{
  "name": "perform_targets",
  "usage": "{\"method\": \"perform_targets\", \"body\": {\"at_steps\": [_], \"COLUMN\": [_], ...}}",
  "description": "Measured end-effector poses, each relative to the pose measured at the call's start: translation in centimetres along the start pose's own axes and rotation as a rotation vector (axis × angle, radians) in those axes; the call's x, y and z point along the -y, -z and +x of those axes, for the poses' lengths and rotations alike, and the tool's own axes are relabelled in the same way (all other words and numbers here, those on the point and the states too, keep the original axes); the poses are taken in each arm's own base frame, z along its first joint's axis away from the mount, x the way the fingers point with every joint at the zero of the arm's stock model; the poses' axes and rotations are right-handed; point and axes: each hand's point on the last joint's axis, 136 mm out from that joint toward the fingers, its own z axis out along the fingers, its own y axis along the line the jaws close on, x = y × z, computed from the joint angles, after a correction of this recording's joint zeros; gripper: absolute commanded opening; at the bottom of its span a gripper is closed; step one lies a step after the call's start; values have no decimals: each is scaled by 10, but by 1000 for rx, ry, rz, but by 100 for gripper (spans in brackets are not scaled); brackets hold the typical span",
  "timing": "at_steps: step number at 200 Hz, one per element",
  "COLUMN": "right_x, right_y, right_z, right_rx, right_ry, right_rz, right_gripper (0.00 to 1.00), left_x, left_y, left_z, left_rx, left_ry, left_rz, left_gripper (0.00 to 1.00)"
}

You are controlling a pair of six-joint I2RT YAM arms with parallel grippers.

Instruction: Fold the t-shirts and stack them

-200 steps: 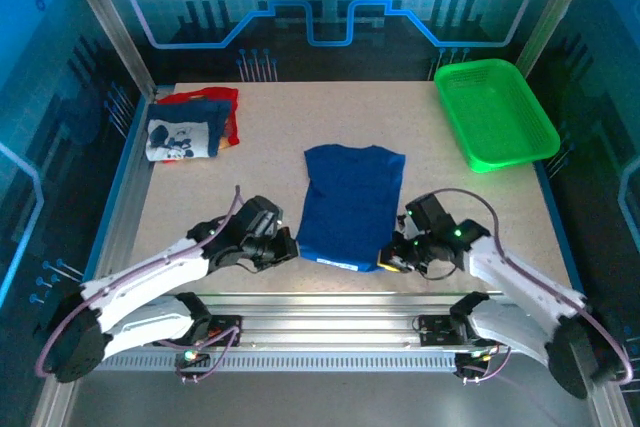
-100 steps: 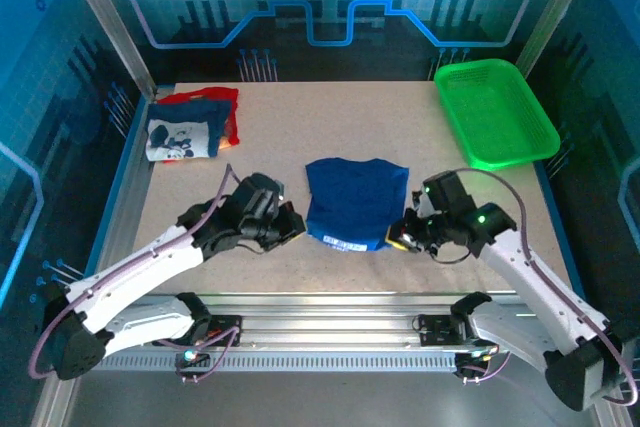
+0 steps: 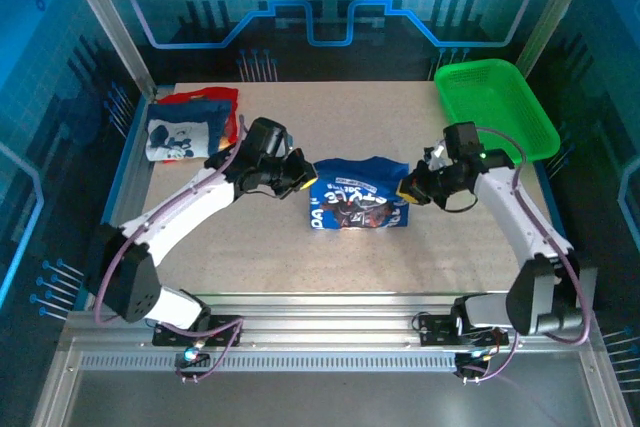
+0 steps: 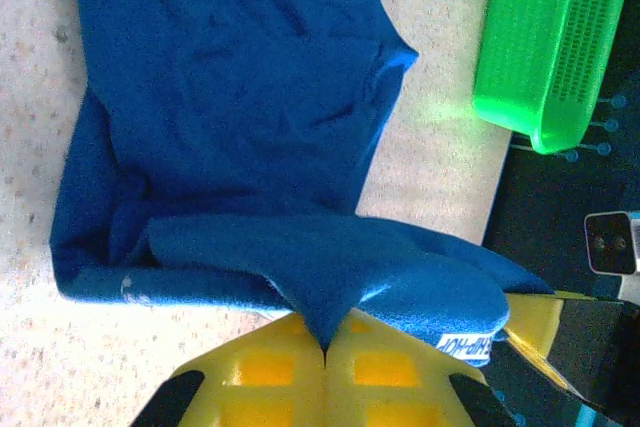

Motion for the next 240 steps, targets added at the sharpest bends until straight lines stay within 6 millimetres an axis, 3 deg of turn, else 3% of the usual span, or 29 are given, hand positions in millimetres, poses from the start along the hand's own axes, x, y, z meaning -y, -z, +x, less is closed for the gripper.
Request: {"method": "perform_targets", "body": {"at_steps": [98,116,129,146,168,174,191,208,226,240], "right_x": [13,15,17,20,12,6,-20,-48,-69,-78], "right_y": [-40,-54,-65,-81,-94,-93,-75,-42,0,36], "right_z": [-83,-100,-115,-139,-184,-196,-223,-230,-210,-176], "right_rx": [-65,-78,-86,-92,-57,-36,40,117,178,233], "right_ry": [-36,-44,-52,-62,-65,-53,6,91,170,242], "right_rz": [9,16,21,26,11,2,-27,-53,-50,-44], "right_gripper": [1,9,22,45,58,61,69,75,81,87], "left_x": [-26,-32,-35,-37,-36,-33,-9,19,40,52], "left_y": [-65,-77,-87,-103,-117,-118,-105,-78,-33,6], "left_z": [-72,-86,-99,-119,-148,-157,-180,-194,-190,-174], "left_rx": [-61,-65,-64,-56,-32,-21,23,83,131,159], "left_ry": [44,56,58,63,79,81,52,1,-65,-119], "left_rz": [-40,-41,-44,-41,-32,-25,15,56,68,81], "left_gripper": [0,0,0,36,63,79,87,91,91,92]}}
